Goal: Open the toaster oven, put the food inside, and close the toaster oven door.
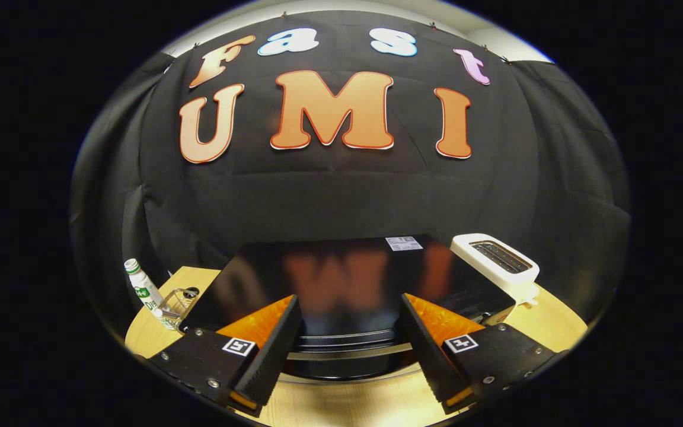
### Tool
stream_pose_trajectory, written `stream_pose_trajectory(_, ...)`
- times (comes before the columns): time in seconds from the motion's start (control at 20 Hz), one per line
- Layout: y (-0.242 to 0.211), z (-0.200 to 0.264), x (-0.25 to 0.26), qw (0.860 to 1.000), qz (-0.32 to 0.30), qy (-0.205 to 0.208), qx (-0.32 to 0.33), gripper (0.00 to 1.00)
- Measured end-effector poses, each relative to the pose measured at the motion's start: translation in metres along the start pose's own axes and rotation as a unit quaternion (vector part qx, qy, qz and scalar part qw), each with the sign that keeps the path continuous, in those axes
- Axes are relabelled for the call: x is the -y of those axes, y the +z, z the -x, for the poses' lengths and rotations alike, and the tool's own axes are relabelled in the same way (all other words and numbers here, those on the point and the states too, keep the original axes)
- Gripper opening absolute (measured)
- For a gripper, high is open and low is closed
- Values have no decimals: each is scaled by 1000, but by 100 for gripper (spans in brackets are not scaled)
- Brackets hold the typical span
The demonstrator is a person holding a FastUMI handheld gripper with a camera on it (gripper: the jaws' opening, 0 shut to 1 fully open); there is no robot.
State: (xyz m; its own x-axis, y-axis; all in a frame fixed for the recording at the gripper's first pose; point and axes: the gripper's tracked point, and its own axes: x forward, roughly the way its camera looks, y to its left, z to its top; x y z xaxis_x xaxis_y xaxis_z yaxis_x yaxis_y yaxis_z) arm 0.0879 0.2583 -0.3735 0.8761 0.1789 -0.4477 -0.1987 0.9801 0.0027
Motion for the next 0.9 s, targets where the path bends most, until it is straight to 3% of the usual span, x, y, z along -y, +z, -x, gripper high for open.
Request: stream_pose_trajectory(0.9, -20, 49, -1, 1000, -9, 19, -15, 99)
